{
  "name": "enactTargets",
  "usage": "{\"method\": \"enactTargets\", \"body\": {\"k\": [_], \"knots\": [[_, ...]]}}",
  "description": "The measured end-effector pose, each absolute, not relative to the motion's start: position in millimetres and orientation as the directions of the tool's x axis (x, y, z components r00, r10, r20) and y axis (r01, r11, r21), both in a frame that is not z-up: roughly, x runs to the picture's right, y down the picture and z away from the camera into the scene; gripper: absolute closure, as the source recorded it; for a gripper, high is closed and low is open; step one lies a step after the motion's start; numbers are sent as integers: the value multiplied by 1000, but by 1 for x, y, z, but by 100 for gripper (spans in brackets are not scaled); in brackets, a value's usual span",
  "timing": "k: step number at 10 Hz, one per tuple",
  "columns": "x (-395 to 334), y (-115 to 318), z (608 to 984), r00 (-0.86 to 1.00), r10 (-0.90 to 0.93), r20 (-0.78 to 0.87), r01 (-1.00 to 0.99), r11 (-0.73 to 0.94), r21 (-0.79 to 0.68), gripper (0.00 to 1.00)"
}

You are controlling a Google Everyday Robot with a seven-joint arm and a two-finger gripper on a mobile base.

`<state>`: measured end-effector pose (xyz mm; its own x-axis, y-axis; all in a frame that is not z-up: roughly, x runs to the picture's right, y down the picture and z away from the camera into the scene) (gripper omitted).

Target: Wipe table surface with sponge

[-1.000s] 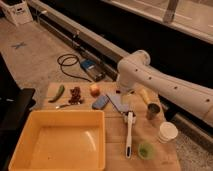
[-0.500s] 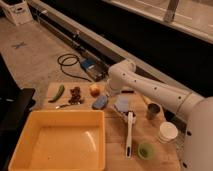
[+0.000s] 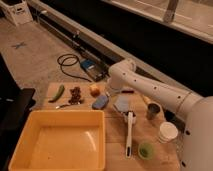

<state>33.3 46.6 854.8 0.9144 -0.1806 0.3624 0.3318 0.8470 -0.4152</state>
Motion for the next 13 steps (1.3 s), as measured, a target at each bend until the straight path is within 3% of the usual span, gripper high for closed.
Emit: {"method": "enactTargets", "body": {"k": [3,7,13], "knots": [[44,39,878,885,-237,401,401,827,-395,35],[24,67,893,801,-374,467,557,753,-350,35],[-9,81,898,722,-428,543,642,708,-295,35]]}}
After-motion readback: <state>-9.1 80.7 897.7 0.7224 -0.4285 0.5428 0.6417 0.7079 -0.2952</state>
